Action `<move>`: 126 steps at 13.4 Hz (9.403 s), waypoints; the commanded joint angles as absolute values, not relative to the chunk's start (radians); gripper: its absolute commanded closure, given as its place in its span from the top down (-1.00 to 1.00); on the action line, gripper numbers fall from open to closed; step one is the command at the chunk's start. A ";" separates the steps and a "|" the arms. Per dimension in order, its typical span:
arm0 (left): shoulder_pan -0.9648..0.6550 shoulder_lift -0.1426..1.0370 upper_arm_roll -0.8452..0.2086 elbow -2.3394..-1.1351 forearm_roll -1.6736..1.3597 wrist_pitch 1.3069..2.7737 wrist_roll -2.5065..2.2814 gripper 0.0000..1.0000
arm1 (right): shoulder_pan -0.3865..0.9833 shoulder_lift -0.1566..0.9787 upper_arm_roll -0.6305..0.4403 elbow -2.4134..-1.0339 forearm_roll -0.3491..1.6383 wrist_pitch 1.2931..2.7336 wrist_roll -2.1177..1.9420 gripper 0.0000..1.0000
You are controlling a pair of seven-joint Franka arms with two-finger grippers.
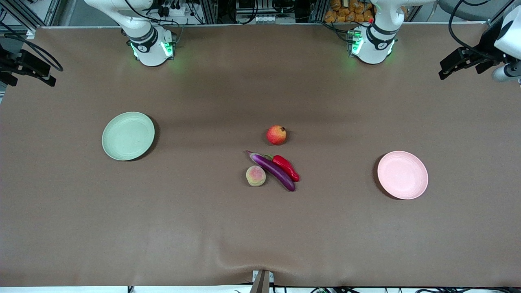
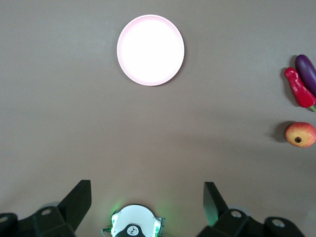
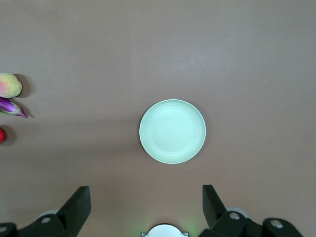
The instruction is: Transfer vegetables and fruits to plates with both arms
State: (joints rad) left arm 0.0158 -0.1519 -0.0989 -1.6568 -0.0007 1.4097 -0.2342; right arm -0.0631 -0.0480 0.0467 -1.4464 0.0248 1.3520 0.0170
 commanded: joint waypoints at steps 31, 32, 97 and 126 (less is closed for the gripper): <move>-0.314 0.681 -0.339 -1.759 0.175 2.580 -1.617 1.00 | -0.094 -0.064 0.055 -1.463 0.020 1.328 0.008 1.00; -0.314 0.693 -0.337 -1.761 0.175 2.609 -1.617 1.00 | -0.092 -0.064 0.055 -1.463 0.020 1.328 0.008 1.00; 0.345 0.546 -0.353 -1.724 0.284 2.074 -0.545 1.00 | 0.560 0.848 0.064 -1.341 0.186 2.385 1.358 1.00; -0.526 0.888 -0.261 -1.313 0.187 2.223 -1.733 1.00 | 0.035 0.170 -0.073 -2.064 0.110 1.884 0.191 -1.00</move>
